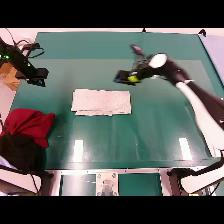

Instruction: Fold the shirts.

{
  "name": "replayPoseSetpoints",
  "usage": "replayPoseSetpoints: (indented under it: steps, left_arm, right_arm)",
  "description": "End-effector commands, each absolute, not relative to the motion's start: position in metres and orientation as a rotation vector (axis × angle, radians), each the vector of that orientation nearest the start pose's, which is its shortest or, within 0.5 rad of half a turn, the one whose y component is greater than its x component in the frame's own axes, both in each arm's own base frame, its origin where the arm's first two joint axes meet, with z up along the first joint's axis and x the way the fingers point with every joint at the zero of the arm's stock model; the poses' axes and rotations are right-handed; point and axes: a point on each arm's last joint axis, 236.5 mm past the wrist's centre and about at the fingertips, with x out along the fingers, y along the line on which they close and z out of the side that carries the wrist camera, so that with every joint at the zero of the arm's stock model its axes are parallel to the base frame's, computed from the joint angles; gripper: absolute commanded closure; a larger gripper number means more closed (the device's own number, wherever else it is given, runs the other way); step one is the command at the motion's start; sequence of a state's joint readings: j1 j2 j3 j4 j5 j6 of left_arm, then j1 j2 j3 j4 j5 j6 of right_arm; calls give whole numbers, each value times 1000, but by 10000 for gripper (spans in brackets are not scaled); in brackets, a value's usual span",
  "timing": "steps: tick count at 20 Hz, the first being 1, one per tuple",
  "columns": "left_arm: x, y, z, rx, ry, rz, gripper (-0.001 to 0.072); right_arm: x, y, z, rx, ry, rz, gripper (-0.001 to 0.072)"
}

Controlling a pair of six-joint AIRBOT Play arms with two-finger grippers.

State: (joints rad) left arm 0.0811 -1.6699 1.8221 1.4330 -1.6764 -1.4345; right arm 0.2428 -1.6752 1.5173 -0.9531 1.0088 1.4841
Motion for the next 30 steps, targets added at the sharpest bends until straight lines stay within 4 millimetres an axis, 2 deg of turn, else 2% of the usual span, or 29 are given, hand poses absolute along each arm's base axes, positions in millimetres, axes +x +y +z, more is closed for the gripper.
replayPoseSetpoints:
  steps: [1,2,6,7,9,10,11,12,14,15,17,19,21,23,25,26,29,30]
  left_arm:
    - [425,2,49,-54,1505,-158,681]
    - [425,-1,50,-60,1503,-166,682]
    - [428,-5,50,-82,1492,-174,682]
    - [427,-5,50,-82,1496,-174,682]
    - [425,-5,50,-82,1501,-175,682]
    - [425,-5,50,-82,1503,-176,681]
    - [425,-5,50,-82,1503,-176,681]
    - [425,-5,50,-82,1503,-176,681]
    - [425,-7,51,-88,1502,-184,681]
    - [425,-8,51,-90,1502,-187,682]
    - [425,-8,51,-90,1502,-187,681]
    - [425,-9,51,-92,1502,-190,682]
    - [425,-9,51,-93,1501,-190,682]
    - [425,-9,51,-93,1500,-191,681]
    - [426,-10,51,-94,1499,-192,681]
    - [426,-10,51,-94,1499,-192,681]
    - [426,-10,51,-96,1496,-191,682]
    - [427,-10,51,-102,1492,-184,681]
  right_arm:
    - [434,151,-26,533,1367,396,166]
    - [423,153,-44,601,1395,388,166]
    - [408,210,-87,777,1423,474,166]
    - [405,224,-95,791,1446,491,166]
    - [405,252,-98,825,1458,543,166]
    - [408,261,-93,835,1444,569,204]
    - [414,266,-85,839,1423,586,523]
    - [422,269,-73,832,1398,608,686]
    - [442,263,-34,821,1325,665,695]
    - [455,252,-5,817,1265,684,695]
    - [478,213,60,807,1123,684,696]
    - [486,153,122,790,992,629,696]
    - [482,82,168,789,883,525,696]
    - [470,8,205,814,767,401,696]
    - [452,-68,227,842,660,256,696]
    - [441,-103,231,859,622,185,697]
    - [402,-203,225,923,542,-28,696]
    - [388,-227,220,933,531,-89,697]
